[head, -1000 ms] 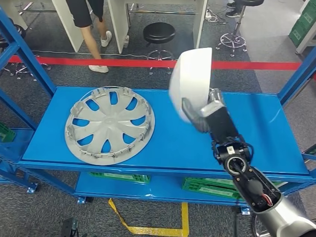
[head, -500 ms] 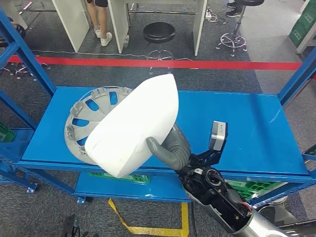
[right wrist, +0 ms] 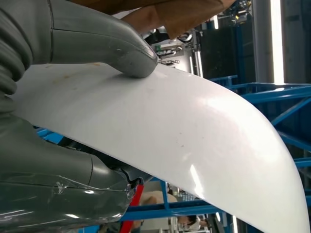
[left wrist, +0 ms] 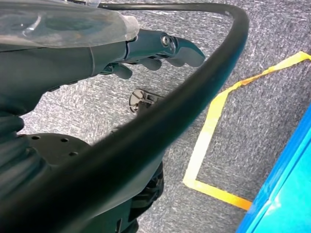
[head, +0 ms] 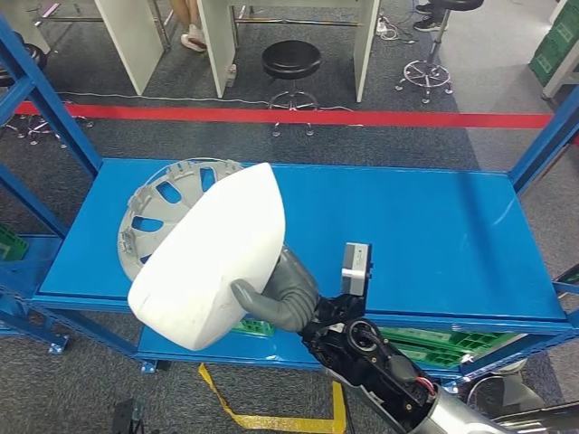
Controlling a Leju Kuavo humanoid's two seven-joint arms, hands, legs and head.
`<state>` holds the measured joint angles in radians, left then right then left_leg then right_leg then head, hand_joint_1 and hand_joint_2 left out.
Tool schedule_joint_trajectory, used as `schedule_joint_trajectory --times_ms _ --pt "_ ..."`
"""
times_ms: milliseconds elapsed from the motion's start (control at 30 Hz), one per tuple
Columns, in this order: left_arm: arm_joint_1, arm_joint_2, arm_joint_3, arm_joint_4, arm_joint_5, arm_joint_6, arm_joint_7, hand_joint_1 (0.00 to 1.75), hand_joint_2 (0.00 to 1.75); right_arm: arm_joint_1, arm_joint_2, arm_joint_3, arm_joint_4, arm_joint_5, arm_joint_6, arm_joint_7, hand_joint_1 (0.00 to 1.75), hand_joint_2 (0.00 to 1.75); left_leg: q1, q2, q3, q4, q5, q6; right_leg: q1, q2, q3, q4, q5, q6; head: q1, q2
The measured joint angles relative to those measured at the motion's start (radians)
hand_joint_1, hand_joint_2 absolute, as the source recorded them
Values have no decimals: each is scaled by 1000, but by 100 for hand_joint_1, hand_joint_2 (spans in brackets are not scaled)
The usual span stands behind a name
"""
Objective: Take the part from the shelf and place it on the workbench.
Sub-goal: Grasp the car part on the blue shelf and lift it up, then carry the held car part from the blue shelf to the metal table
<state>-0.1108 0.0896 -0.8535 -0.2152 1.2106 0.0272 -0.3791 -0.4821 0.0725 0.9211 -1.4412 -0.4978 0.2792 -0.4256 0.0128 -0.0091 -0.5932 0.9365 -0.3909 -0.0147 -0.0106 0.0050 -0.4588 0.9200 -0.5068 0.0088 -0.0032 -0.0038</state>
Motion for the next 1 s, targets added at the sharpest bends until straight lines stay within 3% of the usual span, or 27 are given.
schedule_joint_trajectory --times_ms 500,800,867,967,1000 --pt "15 2 21 0 29 -2 -10 0 175 0 20 1 64 -33 4 -13 173 175 -2 0 0 2 -2 1 -4 0 0 0 0 1 -1 0" --pt "18 10 40 0 48 5 -6 0 175 -1 40 0 101 -59 17 -15 173 175 -3 1 2 7 -7 16 -10 1 7 1 -7 14 -3 0" --pt "17 9 43 0 49 6 -5 0 175 -2 43 0 106 -61 18 -17 173 175 3 5 6 -3 -3 23 -9 0 -13 53 -47 17 2 0" --pt "18 9 48 0 50 7 -4 0 175 1 44 -1 117 -63 19 -17 173 175 6 8 8 -6 -1 26 -10 0 -101 252 -147 21 17 0" --pt "18 9 50 0 52 8 -4 0 175 3 44 -1 121 -63 19 -16 173 175 7 9 7 -6 -1 25 -11 0 -122 297 -156 23 20 0"
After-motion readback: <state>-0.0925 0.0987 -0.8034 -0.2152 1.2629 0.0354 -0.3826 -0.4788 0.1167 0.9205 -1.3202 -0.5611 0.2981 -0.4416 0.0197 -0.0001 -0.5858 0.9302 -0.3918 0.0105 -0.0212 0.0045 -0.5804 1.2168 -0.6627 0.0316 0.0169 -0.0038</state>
